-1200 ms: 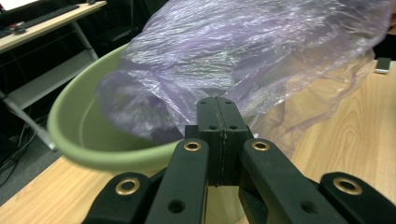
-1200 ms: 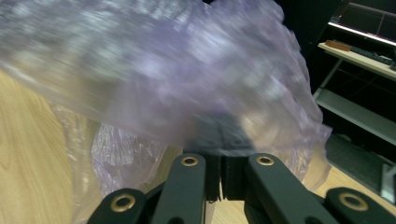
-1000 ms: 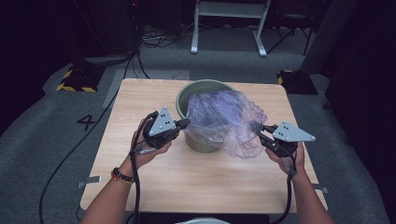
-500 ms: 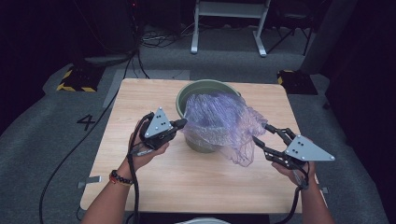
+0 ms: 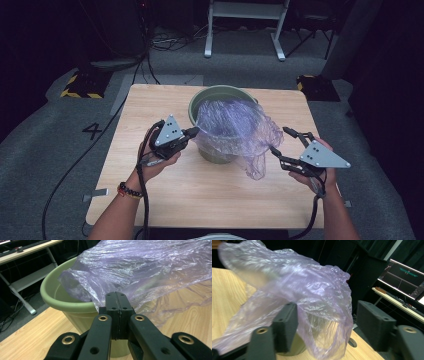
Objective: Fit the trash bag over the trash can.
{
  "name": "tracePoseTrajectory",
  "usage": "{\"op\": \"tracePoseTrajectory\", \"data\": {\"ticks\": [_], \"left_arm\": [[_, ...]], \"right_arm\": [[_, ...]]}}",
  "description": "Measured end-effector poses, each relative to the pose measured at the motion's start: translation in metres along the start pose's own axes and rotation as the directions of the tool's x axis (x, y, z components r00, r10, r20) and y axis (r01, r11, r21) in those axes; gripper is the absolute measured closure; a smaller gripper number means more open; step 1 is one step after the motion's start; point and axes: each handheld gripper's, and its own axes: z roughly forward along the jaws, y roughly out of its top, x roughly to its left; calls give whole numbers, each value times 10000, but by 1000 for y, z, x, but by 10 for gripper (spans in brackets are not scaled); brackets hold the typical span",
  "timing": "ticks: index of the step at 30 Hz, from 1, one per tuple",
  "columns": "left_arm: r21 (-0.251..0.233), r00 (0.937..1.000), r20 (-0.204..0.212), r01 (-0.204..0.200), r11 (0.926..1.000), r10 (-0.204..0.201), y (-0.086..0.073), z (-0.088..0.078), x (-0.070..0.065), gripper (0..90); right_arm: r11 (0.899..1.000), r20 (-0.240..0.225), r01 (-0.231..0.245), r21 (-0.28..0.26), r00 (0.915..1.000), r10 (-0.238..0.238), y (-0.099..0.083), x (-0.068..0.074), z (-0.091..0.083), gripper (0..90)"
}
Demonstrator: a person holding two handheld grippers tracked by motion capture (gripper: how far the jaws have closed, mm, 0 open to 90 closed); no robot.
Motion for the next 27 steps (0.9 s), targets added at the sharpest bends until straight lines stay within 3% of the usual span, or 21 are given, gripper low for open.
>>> {"op": "tracePoseTrajectory", "data": {"ticks": [4, 9, 15, 27], "left_arm": [[27, 9999, -112, 112, 9999, -112, -3, -2, 6, 897], [17, 9991, -264, 341, 9994, -340, -7, -1, 15, 896], [87, 9976, -555, 412, 9991, -407, -7, 3, 22, 878], [194, 9930, -1020, 619, 9979, -596, -10, 12, 39, 864]], "right_arm": [[9996, -167, -152, -239, 9998, 148, 3, -7, 8, 739], [9961, -149, -752, -469, 9971, 746, 7, -21, 20, 875], [9970, 159, -736, -218, 9971, 740, 19, -33, 39, 900], [9876, 434, -1419, 671, 9893, 1392, 29, -56, 77, 900]]}}
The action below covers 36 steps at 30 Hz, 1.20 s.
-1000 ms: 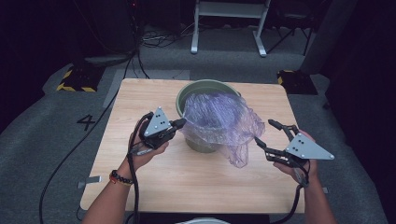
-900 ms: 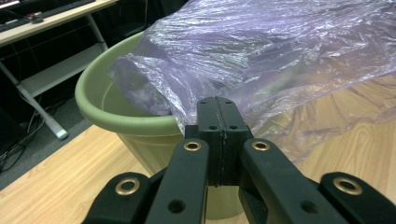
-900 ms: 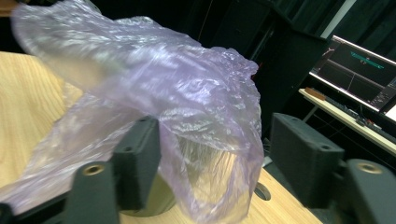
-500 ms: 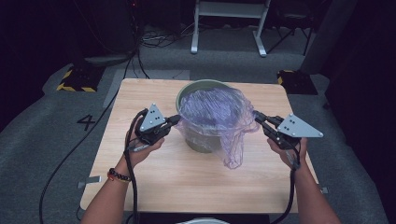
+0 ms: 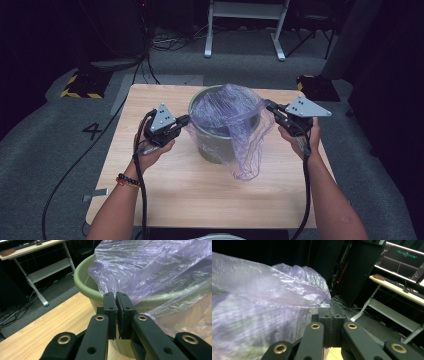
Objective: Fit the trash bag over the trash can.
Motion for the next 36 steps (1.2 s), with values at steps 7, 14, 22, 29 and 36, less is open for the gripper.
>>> {"op": "tracePoseTrajectory", "data": {"ticks": [7, 14, 22, 29, 36], "left_arm": [[168, 9988, -198, 445, 9989, -441, -7, 12, 13, 864], [485, 9973, -313, 686, 9965, -671, -14, 25, 21, 871], [596, 9967, -305, 775, 9952, -757, -18, 39, 26, 884], [593, 9942, -288, 1050, 9927, -1034, -15, 48, 31, 890], [729, 9933, -168, 1154, 9906, -1144, -17, 57, 32, 888]], "right_arm": [[9954, 107, -460, 845, 9989, 453, -5, -6, 24, 900], [9882, 272, -772, 1324, 9969, 743, -13, -11, 38, 900], [9804, 510, -1050, 1667, 9939, 978, -23, -19, 45, 900], [9751, 618, -1262, 1826, 9912, 1167, -29, -23, 52, 900], [9661, 590, -1598, 2028, 9868, 1509, -38, -27, 58, 898]]}}
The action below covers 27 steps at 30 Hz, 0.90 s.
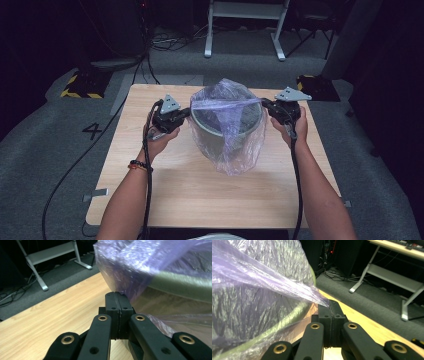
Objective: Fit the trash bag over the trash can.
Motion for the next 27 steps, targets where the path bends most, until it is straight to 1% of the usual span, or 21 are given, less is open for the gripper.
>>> {"op": "tracePoseTrajectory", "data": {"ticks": [3, 4, 7, 9, 10, 12, 13, 14, 15, 17, 18, 20, 22, 25, 27], "left_arm": [[-9, 10000, -55, 60, 10000, -60, -2, -2, 3, 868], [-9, 9999, -29, 159, 9999, -159, -3, -2, 4, 868], [69, 9997, 75, 217, 9997, -218, -6, -2, 7, 891], [133, 9999, 35, 99, 9999, -100, -5, -1, 7, 892], [147, 9999, 2, 118, 9998, -118, -4, 0, 7, 892], [200, 9996, -250, -115, 9997, 120, -1, 1, 7, 892], [201, 9988, -427, -230, 9995, 238, 1, 1, 7, 884], [121, 9991, -409, -91, 9999, 96, 3, 0, 8, 863], [-68, 9989, -461, -16, 10000, 13, 5, -2, 9, 842], [-378, 9982, -580, 132, 9992, -154, 8, -6, 12, 823], [-443, 9980, -598, 186, 9988, -212, 8, -7, 14, 825], [-414, 9972, -721, 161, 9990, -191, 9, -6, 16, 851], [-348, 9966, -826, 27, 9994, -56, 9, -5, 16, 891], [-238, 9971, -762, 53, 9997, -71, 8, 0, 17, 898], [-89, 9974, -724, 4, 10000, -11, 6, 3, 17, 899]], "right_arm": [[9999, 9, 60, 111, 10000, -61, -4, 0, 1, 896], [9999, 34, 51, 124, 10000, -52, -5, -1, 1, 896], [9999, -10, 17, 170, 10000, -17, -9, -1, 3, 897], [9998, -60, -3, 187, 10000, 4, -11, 0, 5, 897], [9998, -56, 13, 188, 10000, -12, -11, 1, 6, 897], [9999, -31, 46, 161, 10000, -45, -13, 2, 8, 897], [9999, 12, 54, 115, 10000, -54, -14, 3, 9, 898], [10000, 52, 52, 85, 10000, -52, -14, 3, 10, 898], [10000, 91, 31, 8, 10000, -31, -14, 2, 10, 899], [9996, 104, -74, -263, 9999, 77, -13, 0, 9, 898], [9992, 159, -121, -379, 9998, 127, -13, 0, 9, 893], [9979, 241, -245, -602, 9994, 260, -11, -2, 9, 866], [9974, 306, -313, -650, 9990, 333, -9, -3, 10, 863], [9973, 385, -257, -687, 9989, 284, -6, -3, 12, 860], [9976, 390, -179, -666, 9990, 205, -4, -3, 14, 861]]}}
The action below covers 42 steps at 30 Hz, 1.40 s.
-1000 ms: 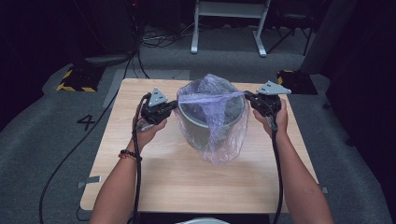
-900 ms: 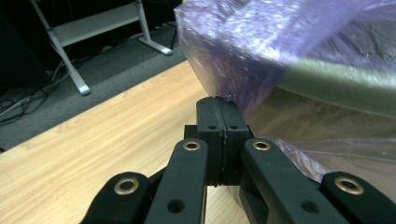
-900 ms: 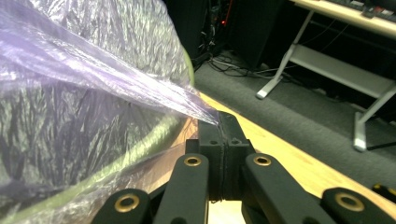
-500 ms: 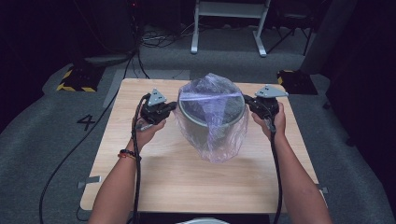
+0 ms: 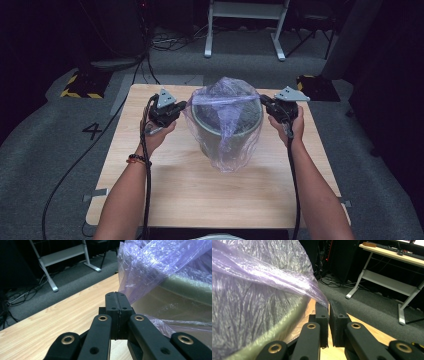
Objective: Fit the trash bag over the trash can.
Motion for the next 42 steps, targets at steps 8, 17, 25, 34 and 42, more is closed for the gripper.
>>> {"op": "tracePoseTrajectory", "data": {"ticks": [8, 17, 25, 34, 42], "left_arm": [[639, 9995, 310, 1, 9980, -20, -1, 22, 3, 899], [1020, 9981, 619, -102, 9947, 39, 3, 37, -1, 900], [1143, 9976, 612, 265, 9931, -337, 2, 38, 5, 899], [1128, 9968, 439, 608, 9918, -661, -1, 42, 3, 872], [781, 9926, 751, 895, 9929, -954, -15, 34, 8, 874]], "right_arm": [[9991, -357, -179, 377, 9992, 192, 3, -1, 13, 895], [9857, -1163, -1454, 853, 9811, 1548, -13, -10, 31, 900], [9812, -1331, -1399, 1329, 9785, 1575, -18, -9, 36, 900], [9781, -1404, -1578, 1356, 9742, 1767, -28, -8, 38, 871], [9815, -1219, -1587, 1068, 9776, 1713, -38, -14, 24, 850]]}}
